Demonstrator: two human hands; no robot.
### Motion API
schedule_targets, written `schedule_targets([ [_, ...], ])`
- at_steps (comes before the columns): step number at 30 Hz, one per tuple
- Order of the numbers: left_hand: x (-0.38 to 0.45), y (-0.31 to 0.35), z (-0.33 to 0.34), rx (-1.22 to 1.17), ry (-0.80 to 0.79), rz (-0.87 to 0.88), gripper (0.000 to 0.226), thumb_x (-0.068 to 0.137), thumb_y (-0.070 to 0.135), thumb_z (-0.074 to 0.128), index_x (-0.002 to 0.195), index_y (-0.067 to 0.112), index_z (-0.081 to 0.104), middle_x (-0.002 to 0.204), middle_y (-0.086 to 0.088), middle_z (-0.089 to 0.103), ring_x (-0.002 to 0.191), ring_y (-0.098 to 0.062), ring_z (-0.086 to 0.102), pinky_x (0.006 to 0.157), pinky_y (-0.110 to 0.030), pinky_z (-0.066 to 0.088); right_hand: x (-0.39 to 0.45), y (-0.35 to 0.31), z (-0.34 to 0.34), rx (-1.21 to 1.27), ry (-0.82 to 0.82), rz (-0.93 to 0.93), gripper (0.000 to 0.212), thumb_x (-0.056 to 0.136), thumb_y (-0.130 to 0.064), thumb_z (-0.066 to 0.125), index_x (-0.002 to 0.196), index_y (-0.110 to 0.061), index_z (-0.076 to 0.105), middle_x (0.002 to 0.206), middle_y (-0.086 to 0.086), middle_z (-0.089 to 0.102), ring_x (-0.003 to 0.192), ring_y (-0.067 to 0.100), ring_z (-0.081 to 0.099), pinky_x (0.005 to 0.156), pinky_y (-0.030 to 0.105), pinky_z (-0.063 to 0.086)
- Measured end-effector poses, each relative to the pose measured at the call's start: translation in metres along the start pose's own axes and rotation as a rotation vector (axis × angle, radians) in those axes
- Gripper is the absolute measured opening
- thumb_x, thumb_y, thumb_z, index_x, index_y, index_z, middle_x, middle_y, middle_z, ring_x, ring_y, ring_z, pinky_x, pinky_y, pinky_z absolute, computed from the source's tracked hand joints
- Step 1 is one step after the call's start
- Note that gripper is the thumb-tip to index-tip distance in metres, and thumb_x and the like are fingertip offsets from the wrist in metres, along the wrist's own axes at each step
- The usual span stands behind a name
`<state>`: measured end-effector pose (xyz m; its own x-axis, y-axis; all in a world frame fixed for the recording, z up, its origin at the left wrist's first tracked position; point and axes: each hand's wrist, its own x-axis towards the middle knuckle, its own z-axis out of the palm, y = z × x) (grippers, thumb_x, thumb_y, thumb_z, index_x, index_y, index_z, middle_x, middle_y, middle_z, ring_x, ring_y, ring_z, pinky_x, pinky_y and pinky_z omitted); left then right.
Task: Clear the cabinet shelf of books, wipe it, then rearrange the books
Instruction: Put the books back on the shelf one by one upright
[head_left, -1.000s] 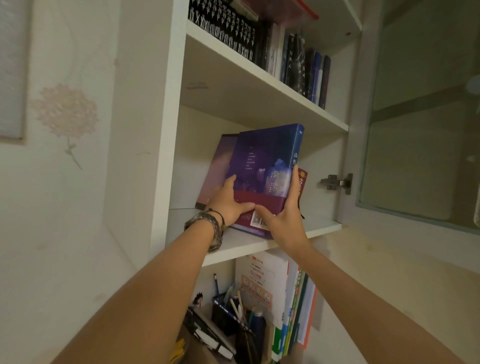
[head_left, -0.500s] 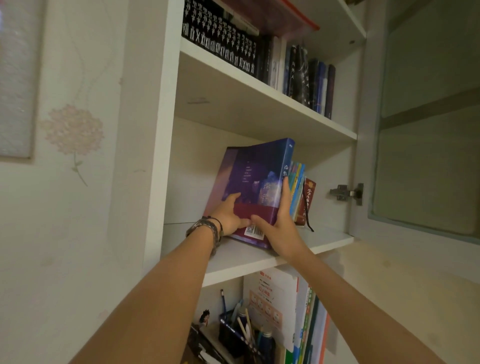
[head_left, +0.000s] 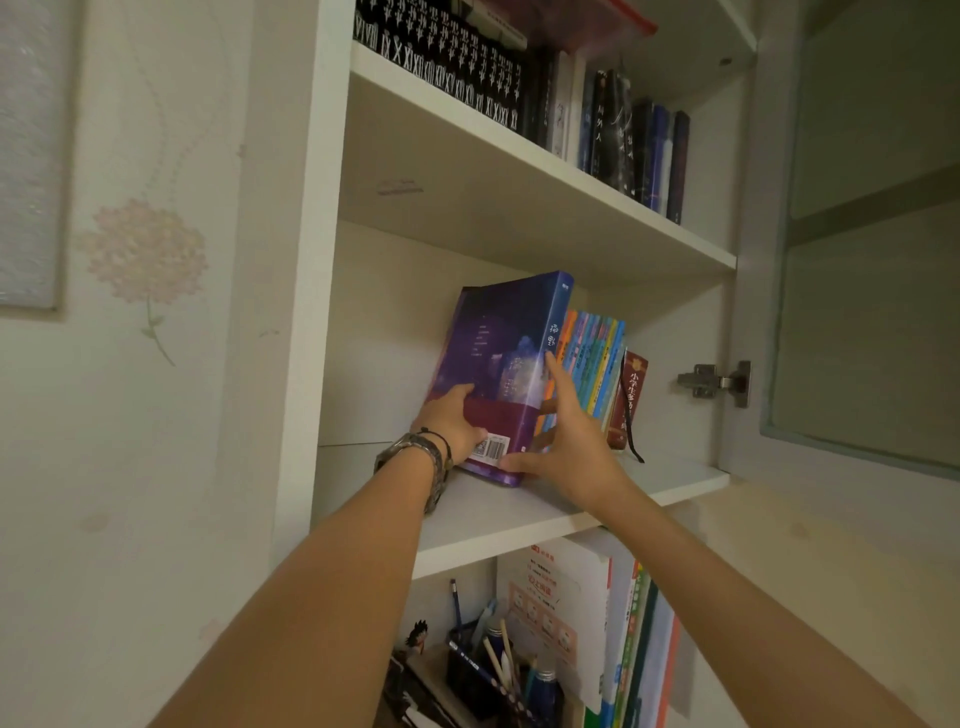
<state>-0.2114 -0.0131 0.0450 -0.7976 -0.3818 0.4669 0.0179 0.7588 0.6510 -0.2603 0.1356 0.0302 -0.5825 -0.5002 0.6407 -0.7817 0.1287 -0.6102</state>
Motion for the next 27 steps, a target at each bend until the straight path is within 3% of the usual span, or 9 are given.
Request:
schedule_targets([
  [3,-0.001,-0.001,-0.001,-0.008,-0.002,-0.023,0.063,0.091,0.015,0.060,0.146,0.021,0.031,0.137,-0.006,0.050,0.123,-0.024,0.050,0.102,-0.029,0.038,0.013,0.005,0.013,-0.048,0.014,-0.039,0.119,0.067,-0.005,0.084,0.152,-0.029,0.005,0.139,0.004,0.048,0.119,0.019,0.055,0.080,0.009,0.048],
  [6,0.000,-0.001,-0.001,-0.011,0.007,-0.025,0.061,0.090,0.015,0.060,0.145,0.021,0.034,0.134,-0.006,0.054,0.119,-0.024,0.053,0.100,-0.029,0.040,0.024,0.011,0.024,-0.073,0.017,-0.060,0.117,0.065,-0.012,0.087,0.151,-0.034,0.010,0.144,-0.002,0.044,0.125,0.018,0.050,0.098,0.037,0.051],
  [8,0.000,-0.001,0.000,-0.023,0.000,-0.030,0.059,0.090,0.013,0.060,0.143,0.021,0.036,0.131,-0.005,0.056,0.116,-0.023,0.054,0.097,-0.028,0.042,0.027,0.014,0.027,-0.044,0.014,-0.065,0.117,0.064,-0.011,0.087,0.150,-0.034,0.011,0.143,-0.002,0.043,0.124,0.017,0.050,0.095,0.044,0.053],
  [12,-0.001,0.000,0.000,-0.012,0.006,-0.019,0.059,0.089,0.014,0.061,0.142,0.021,0.037,0.128,-0.005,0.058,0.114,-0.024,0.056,0.097,-0.030,0.044,0.027,0.020,0.022,-0.014,-0.016,-0.067,0.114,0.068,-0.001,0.083,0.153,-0.027,0.011,0.123,-0.008,0.050,0.095,-0.005,0.057,0.072,0.014,0.054],
  [14,-0.001,0.000,0.001,-0.002,0.005,-0.019,0.058,0.089,0.015,0.062,0.141,0.020,0.038,0.127,-0.005,0.058,0.113,-0.024,0.057,0.097,-0.031,0.045,0.028,0.023,0.022,-0.030,-0.001,-0.084,0.111,0.068,-0.001,0.083,0.152,-0.026,0.015,0.123,-0.008,0.049,0.094,-0.004,0.056,0.070,0.012,0.052],
  [19,0.000,0.001,0.002,0.031,-0.007,-0.023,0.055,0.089,0.017,0.060,0.140,0.020,0.037,0.127,-0.006,0.058,0.113,-0.026,0.056,0.100,-0.035,0.044,0.029,0.024,0.025,-0.094,0.031,-0.082,0.112,0.066,-0.009,0.086,0.152,-0.029,0.016,0.143,-0.001,0.038,0.125,0.015,0.047,0.098,0.043,0.051],
  [22,-0.002,0.002,0.003,0.040,-0.010,-0.024,0.055,0.091,0.016,0.058,0.141,0.019,0.034,0.127,-0.007,0.056,0.112,-0.027,0.056,0.099,-0.034,0.045,0.026,0.020,0.024,-0.193,0.036,-0.066,0.112,0.066,-0.015,0.086,0.152,-0.027,0.015,0.144,0.002,0.035,0.130,0.020,0.042,0.107,0.046,0.042],
  [24,-0.002,0.002,0.003,0.059,-0.003,-0.029,0.058,0.091,0.018,0.058,0.142,0.020,0.032,0.126,-0.009,0.057,0.111,-0.029,0.057,0.099,-0.039,0.045,0.021,0.014,0.023,-0.272,0.041,-0.054,0.103,0.069,-0.019,0.085,0.150,-0.023,0.021,0.142,0.004,0.038,0.128,0.021,0.044,0.108,0.042,0.042],
  [27,-0.002,0.002,0.005,0.119,0.007,-0.027,0.058,0.092,0.019,0.058,0.143,0.020,0.030,0.126,-0.012,0.058,0.110,-0.030,0.058,0.098,-0.041,0.046,0.004,0.004,0.016,-0.425,0.067,-0.060,0.065,0.080,-0.025,0.076,0.135,-0.017,0.044,0.127,0.005,0.051,0.114,0.020,0.052,0.097,0.035,0.047],
])
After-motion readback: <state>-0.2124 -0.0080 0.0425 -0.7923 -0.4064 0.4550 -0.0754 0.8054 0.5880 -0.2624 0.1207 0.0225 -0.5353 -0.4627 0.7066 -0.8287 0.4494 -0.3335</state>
